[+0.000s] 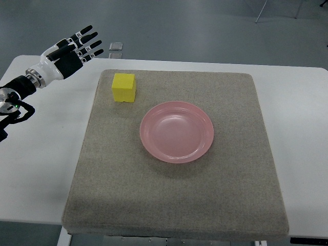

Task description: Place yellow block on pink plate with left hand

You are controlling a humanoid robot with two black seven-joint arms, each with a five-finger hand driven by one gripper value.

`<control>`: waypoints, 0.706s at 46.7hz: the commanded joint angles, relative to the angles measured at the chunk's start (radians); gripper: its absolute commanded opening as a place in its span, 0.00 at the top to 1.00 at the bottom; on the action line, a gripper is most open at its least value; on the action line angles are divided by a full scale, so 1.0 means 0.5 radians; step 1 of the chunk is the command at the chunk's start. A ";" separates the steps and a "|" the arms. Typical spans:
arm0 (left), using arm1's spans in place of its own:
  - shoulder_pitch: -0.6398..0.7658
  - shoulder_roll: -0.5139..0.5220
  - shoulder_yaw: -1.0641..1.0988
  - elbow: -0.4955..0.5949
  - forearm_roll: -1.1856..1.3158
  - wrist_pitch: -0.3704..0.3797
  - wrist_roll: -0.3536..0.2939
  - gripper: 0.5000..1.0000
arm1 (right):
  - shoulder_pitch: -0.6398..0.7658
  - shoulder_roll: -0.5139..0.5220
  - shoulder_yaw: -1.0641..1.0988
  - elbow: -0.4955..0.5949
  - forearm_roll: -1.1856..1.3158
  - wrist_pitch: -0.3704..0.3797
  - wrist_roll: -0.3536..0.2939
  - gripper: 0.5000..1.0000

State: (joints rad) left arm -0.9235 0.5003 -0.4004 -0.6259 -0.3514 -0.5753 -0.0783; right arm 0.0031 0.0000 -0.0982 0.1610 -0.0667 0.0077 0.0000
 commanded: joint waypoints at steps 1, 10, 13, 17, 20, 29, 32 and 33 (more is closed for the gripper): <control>0.000 0.003 0.000 0.000 0.000 0.000 0.000 0.00 | 0.000 0.000 -0.003 0.000 -0.002 0.000 0.000 0.15; 0.000 0.000 -0.003 -0.003 -0.003 0.000 0.000 0.00 | 0.000 0.000 0.000 0.000 -0.002 0.000 0.000 0.15; 0.000 -0.003 -0.015 0.000 -0.006 0.000 0.000 0.00 | 0.000 0.000 0.000 0.000 0.002 0.000 0.000 0.15; 0.003 -0.003 -0.037 0.000 -0.012 0.003 0.000 0.00 | 0.000 0.000 0.000 0.000 -0.002 0.000 0.000 0.15; 0.003 -0.007 -0.037 0.000 -0.012 0.028 0.000 0.00 | 0.000 0.000 0.000 0.000 -0.002 0.000 0.000 0.15; -0.003 0.006 -0.031 0.009 0.013 -0.006 -0.006 0.01 | 0.000 0.000 0.000 0.000 -0.002 0.000 0.000 0.15; -0.003 0.009 -0.018 0.015 0.016 -0.055 -0.006 0.00 | 0.000 0.000 0.000 0.000 -0.002 0.000 0.000 0.15; -0.003 0.009 -0.015 0.019 0.028 -0.071 -0.006 0.00 | 0.000 0.000 0.000 0.000 0.001 0.000 0.000 0.15</control>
State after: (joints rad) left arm -0.9250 0.5031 -0.4136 -0.6206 -0.3457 -0.5855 -0.0814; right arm 0.0031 0.0000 -0.0983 0.1607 -0.0675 0.0077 0.0000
